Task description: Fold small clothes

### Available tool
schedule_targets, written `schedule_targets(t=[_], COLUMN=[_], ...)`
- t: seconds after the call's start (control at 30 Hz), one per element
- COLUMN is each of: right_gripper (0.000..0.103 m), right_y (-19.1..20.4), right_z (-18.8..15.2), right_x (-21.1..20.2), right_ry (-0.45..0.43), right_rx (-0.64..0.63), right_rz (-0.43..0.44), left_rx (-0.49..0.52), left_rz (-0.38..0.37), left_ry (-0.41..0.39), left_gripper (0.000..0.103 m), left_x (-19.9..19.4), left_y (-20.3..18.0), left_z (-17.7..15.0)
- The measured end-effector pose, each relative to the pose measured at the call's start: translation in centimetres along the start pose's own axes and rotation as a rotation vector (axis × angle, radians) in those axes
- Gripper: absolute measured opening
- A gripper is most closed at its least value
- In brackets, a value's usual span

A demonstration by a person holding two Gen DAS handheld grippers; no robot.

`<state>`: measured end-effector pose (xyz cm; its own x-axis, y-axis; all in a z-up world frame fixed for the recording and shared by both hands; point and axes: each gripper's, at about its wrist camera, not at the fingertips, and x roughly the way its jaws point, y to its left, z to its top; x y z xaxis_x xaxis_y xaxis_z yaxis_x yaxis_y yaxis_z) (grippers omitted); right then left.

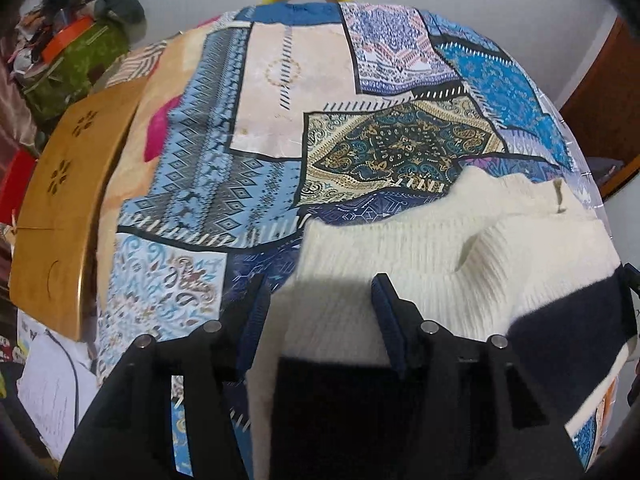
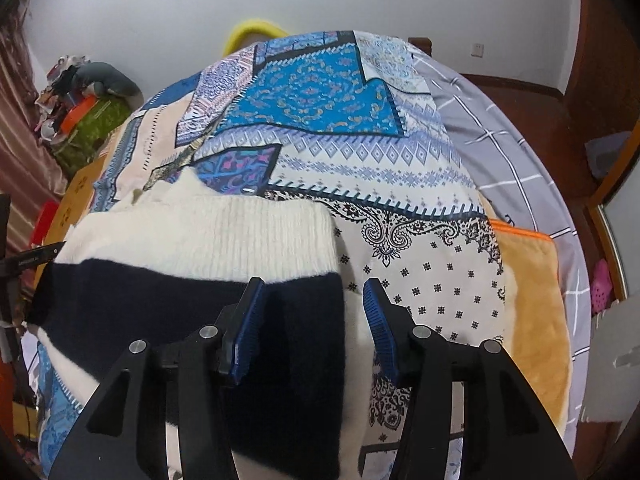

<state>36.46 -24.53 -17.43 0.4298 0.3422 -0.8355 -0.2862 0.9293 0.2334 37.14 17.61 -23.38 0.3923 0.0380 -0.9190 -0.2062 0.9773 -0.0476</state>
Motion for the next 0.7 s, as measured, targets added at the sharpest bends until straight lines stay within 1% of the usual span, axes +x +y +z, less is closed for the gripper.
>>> schedule_targets(t=[0.03, 0.07, 0.1, 0.13, 0.17, 0.2, 0.23, 0.27, 0.37, 0.5, 0.57, 0.7], right_gripper=[0.047, 0.047, 0.047, 0.047, 0.047, 0.047, 0.047, 0.047, 0.047, 0.047, 0.047, 0.047], right_y=[-0.1, -0.2, -0.3, -0.4, -0.4, -0.5, -0.4, -0.5, -0.6, -0.8, -0.7, -0.4], right_z=[0.0, -0.1, -0.1, -0.2, -0.3, -0.4, -0.5, -0.5, -0.7, -0.9, -1.0, -1.2], right_x=[0.1, 0.4, 0.6, 0.8, 1.0, 1.2, 1.2, 1.3, 1.6, 1.8, 1.8, 1.5], right_ry=[0.003, 0.009, 0.012, 0.016, 0.021, 0.024, 0.024, 0.025, 0.027, 0.033, 0.032, 0.03], right_rx=[0.002, 0.006, 0.007, 0.008, 0.008, 0.008, 0.008, 0.008, 0.015, 0.034, 0.037, 0.033], right_rz=[0.0, 0.0, 0.001, 0.001, 0.002, 0.003, 0.005, 0.006, 0.012, 0.021, 0.016, 0.009], left_rx=[-0.007, -0.015, -0.031, -0.049, -0.065, -0.076, -0.08, -0.082, -0.075, -0.1, -0.086, -0.055], left_rz=[-0.009, -0.022, -0.052, -0.074, -0.086, -0.087, -0.083, -0.072, -0.002, 0.002, -0.001, 0.016], left_ry=[0.007, 0.016, 0.029, 0.034, 0.033, 0.024, 0.015, 0.001, -0.085, -0.139, -0.137, -0.091], left_gripper=[0.051, 0.046, 0.036, 0.032, 0.025, 0.015, 0.009, 0.008, 0.007, 0.007, 0.007, 0.008], left_x=[0.4, 0.7, 1.0, 1.1, 1.2, 1.1, 1.0, 0.7, -1.0, -2.9, -3.1, -1.9], left_y=[0.0, 0.1, 0.3, 0.5, 0.7, 0.8, 0.9, 1.0, 1.4, 2.7, 2.8, 2.2], left_z=[0.1, 0.2, 0.3, 0.4, 0.4, 0.4, 0.4, 0.4, 0.0, 0.2, 0.4, 0.5])
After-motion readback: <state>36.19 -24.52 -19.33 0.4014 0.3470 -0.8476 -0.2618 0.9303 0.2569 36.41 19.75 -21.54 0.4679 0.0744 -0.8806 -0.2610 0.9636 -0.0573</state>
